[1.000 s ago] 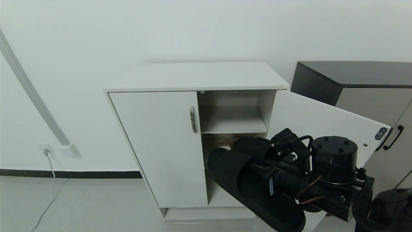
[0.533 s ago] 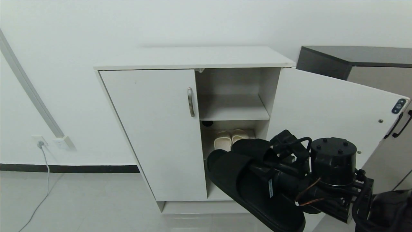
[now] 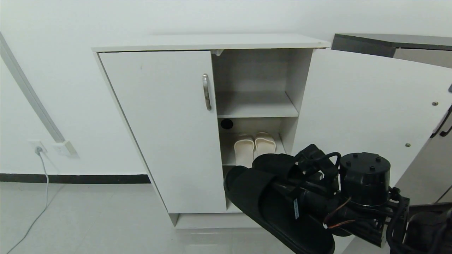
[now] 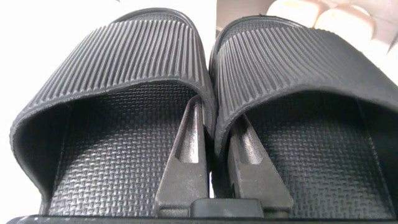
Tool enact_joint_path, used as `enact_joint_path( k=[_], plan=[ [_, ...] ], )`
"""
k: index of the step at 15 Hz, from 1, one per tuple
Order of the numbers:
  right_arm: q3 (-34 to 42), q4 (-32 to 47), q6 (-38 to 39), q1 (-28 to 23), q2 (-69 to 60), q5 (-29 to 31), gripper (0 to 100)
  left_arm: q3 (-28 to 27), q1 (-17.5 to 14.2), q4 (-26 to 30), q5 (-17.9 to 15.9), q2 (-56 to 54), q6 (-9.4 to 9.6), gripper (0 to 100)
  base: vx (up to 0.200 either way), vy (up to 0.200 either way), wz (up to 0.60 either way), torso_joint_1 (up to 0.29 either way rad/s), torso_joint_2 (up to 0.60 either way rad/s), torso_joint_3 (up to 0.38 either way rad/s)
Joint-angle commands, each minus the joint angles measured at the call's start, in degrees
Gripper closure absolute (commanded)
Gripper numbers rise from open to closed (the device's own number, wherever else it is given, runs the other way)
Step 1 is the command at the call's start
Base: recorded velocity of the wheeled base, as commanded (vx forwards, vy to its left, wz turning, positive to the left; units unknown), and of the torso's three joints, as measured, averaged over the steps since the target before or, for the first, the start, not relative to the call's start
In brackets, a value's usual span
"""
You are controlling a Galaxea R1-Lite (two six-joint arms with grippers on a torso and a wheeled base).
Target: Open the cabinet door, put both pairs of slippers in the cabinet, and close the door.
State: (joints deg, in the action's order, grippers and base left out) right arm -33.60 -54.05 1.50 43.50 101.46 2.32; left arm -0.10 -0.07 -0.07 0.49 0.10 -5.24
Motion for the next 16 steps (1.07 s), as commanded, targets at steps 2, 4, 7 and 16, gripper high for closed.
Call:
enact_joint_path(
  k=[2, 4, 7, 16],
  plan=[
    [0.0, -0.1, 0.0, 0.1, 0.1, -0.2, 100, 0.0, 0.0, 0.0, 0.0, 0.0, 0.06, 100, 0.0, 0.0, 0.0, -0.004, 0.03, 0.023],
    [-1.0, -0.1, -0.2, 0.1, 1.5, 0.8, 100, 0.0, 0.0, 0.0, 0.0, 0.0, 0.06, 100, 0.0, 0.0, 0.0, 0.0, 0.0, 0.0],
    [-4.3, -1.7, -0.4, 1.6, 5.9, 7.9, 100, 0.0, 0.0, 0.0, 0.0, 0.0, -0.03, 100, 0.0, 0.0, 0.0, 0.0, 0.0, 0.0],
    [-33.8, 28.1, 12.2, 5.8, 13.5, 37.3, 100, 0.0, 0.0, 0.0, 0.0, 0.0, 0.23, 100, 0.0, 0.0, 0.0, 0.0, 0.0, 0.0]
  ],
)
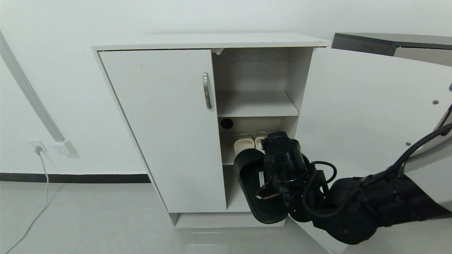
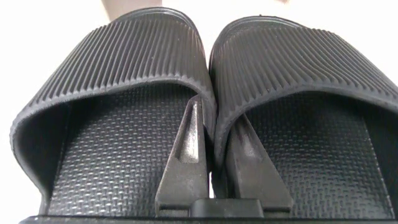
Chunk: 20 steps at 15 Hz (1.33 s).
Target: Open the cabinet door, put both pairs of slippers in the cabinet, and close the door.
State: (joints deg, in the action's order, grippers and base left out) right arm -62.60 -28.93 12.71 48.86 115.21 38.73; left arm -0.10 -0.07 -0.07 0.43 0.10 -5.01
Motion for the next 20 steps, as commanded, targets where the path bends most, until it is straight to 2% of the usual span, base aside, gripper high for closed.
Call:
enact_joint_path(
  k=[1, 5, 7, 16, 20],
  plan=[
    [-8.0, 6.3, 1.5, 0.5, -0.6, 1.5, 100, 0.0, 0.0, 0.0, 0.0, 0.0, 0.0, 100, 0.0, 0.0, 0.0, 0.0, 0.0, 0.0],
    [-18.4, 13.5, 2.1, 0.4, -1.0, 5.1, 100, 0.0, 0.0, 0.0, 0.0, 0.0, 0.0, 100, 0.0, 0.0, 0.0, 0.0, 0.0, 0.0],
    [-21.2, 13.7, 1.6, 0.3, -0.3, 5.9, 100, 0.0, 0.0, 0.0, 0.0, 0.0, -0.09, 100, 0.0, 0.0, 0.0, 0.0, 0.0, 0.0],
    [-22.7, 13.5, 1.0, 0.2, -0.3, 5.9, 100, 0.0, 0.0, 0.0, 0.0, 0.0, -0.18, 100, 0.0, 0.0, 0.0, 0.0, 0.0, 0.0],
    [-22.8, 13.5, 0.8, 0.2, -0.4, 5.9, 100, 0.0, 0.0, 0.0, 0.0, 0.0, -0.09, 100, 0.2, 0.0, 0.0, 0.0, 0.0, 0.006]
  ],
)
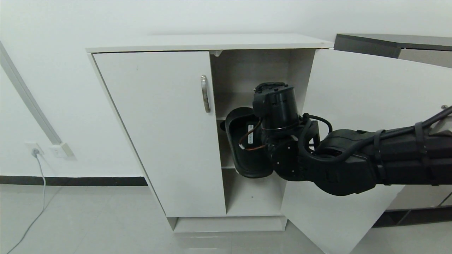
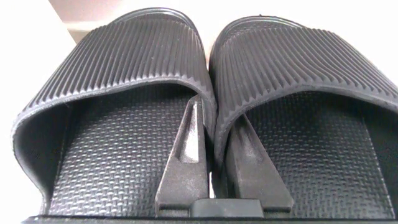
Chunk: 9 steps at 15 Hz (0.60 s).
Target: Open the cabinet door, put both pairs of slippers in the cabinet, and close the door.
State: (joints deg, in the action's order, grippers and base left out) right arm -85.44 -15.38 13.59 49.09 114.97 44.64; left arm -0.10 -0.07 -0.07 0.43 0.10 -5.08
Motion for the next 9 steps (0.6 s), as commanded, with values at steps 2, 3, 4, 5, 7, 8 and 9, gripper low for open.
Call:
enact_joint_path(
  k=[2, 3, 4, 5, 7, 8, 9],
  plan=[
    [0.0, 0.0, -0.2, 0.0, -0.2, 0.0, 100, 0.0, 0.0, 0.0, 0.0, 0.0, -0.01, 100, 0.2, 0.0, 0.0, 0.007, 0.0, 0.002],
    [-0.1, -0.1, -0.3, 0.0, -0.2, 0.0, 100, 0.0, 0.0, 0.0, 0.0, 0.0, -0.01, 100, 0.2, 0.0, 0.0, 0.007, 0.0, 0.002],
    [0.0, -0.1, -0.3, 0.0, -0.2, 0.0, 100, 0.0, 0.0, 0.0, 0.0, 0.0, -0.01, 100, 0.2, 0.0, 0.0, 0.012, 0.0, 0.007],
    [0.0, -0.1, -0.3, 0.0, -0.2, 0.0, 100, 0.0, 0.0, 0.0, 0.0, 0.0, -0.01, 100, 0.2, 0.0, 0.0, 0.002, 0.0, 0.002],
    [0.3, -0.1, -0.2, 0.0, -0.3, 0.0, 100, 0.0, 0.0, 0.0, 0.0, 0.0, -0.01, 100, 0.2, 0.0, 0.0, 0.0, 0.0, 0.007],
    [0.7, -0.1, -0.2, 0.0, -0.3, 0.0, 100, 0.0, 0.0, 0.0, 0.0, 0.0, -0.01, 100, 0.2, 0.0, 0.0, 0.007, 0.0, 0.002],
    [0.8, -0.1, -0.2, -0.1, -0.3, 0.0, 100, 0.0, 0.0, 0.0, 0.0, 0.0, -0.1, 100, 0.0, 0.0, 0.0, 0.0, 0.0, 0.0]
  ],
)
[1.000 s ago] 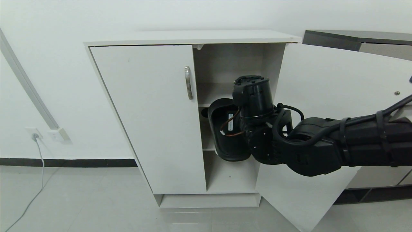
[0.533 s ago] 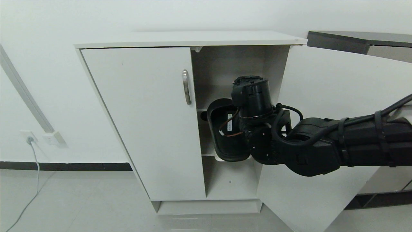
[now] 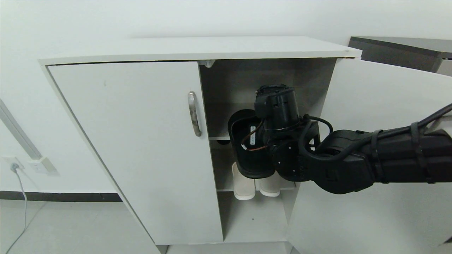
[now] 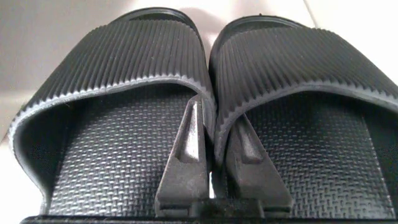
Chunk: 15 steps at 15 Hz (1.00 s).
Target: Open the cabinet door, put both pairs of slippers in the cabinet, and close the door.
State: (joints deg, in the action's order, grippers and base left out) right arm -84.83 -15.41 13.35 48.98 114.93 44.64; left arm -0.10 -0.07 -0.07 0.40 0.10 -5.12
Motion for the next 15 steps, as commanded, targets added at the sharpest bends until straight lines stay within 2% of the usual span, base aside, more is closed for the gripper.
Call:
enact_joint_path(
  k=[1, 7, 13, 15],
  plan=[
    [0.2, -0.1, 0.0, -0.1, -0.2, 0.0, 100, 0.0, 0.0, 0.0, 0.0, 0.0, -0.07, 100, 0.0, 0.0, 0.0, 0.0, 0.0, 0.0],
    [-0.2, -0.3, 0.0, -1.1, 1.3, -0.4, 100, 0.0, 0.0, 0.0, 0.0, 0.0, -0.07, 100, 0.0, 0.0, 0.0, 0.0, 0.0, 0.0],
    [-10.4, 0.2, -3.3, -4.9, 7.2, -2.5, 100, 0.0, 0.0, 0.0, 0.0, 0.0, -0.07, 100, 0.0, 0.0, 0.0, 0.0, 0.0, 0.0],
    [-15.9, 1.2, -4.6, -5.7, 10.7, -2.8, 100, 0.0, 0.0, 0.0, 0.0, 0.0, -0.07, 100, 0.0, 0.0, 0.0, 0.0, 0.0, 0.0]
  ],
)
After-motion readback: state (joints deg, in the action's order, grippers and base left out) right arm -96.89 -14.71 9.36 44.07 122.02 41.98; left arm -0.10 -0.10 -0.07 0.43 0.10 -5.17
